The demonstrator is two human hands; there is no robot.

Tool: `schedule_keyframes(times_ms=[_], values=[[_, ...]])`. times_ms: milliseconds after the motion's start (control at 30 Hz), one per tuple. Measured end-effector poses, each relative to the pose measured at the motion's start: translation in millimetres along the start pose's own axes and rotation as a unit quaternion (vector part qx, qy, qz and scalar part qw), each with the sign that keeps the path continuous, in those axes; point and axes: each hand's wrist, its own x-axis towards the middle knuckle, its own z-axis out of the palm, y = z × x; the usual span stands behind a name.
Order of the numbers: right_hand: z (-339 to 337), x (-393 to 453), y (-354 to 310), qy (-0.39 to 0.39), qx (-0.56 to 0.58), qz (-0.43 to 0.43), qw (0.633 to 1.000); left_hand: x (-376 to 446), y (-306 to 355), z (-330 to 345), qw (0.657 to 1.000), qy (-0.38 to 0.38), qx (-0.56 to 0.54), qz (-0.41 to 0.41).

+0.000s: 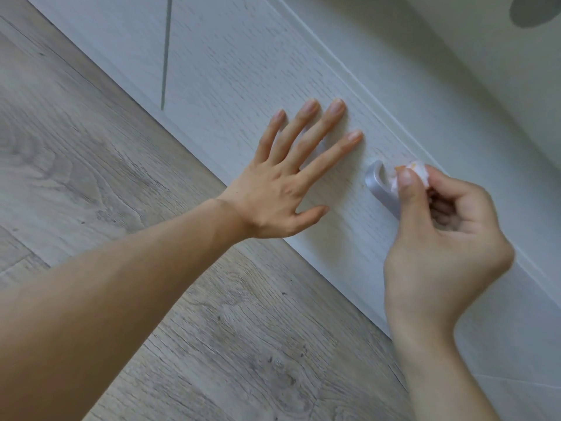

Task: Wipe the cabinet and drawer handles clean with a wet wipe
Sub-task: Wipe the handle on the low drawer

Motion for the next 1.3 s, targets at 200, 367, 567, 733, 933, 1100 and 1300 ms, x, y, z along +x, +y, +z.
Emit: schedule_keyframes(times_ms=[200,367,567,733,933,1100,1300], values=[[13,3,-7,-0.075,-0.124,-0.132,0.980,0,-1,-1,1.000,-0.005,-0.002,0.003],[20,7,-5,-0.071,-0.146,-0.122,0.979,0,-3,-5,1.000,-0.005,-0.009,0.006],[-5,-8,4,-0.036,-0.102,-0.118,0.987,-2,-6,-14,0.999,-0.026,-0.020,0.017],[-16,-11,6,-0.032,-0.106,-0.113,0.987,-3,-9,-22,0.999,-0.041,-0.022,0.025],[7,-7,1,-0.037,-0.119,-0.139,0.982,-2,-6,-26,0.998,-0.058,-0.025,0.019],[-25,-21,10,0.029,-0.120,-0.069,0.990,-2,-3,-29,0.997,-0.072,-0.033,0.017],[-22,-29,3,0.043,-0.088,-0.024,0.995,-2,8,-30,0.996,-0.081,-0.043,-0.002]])
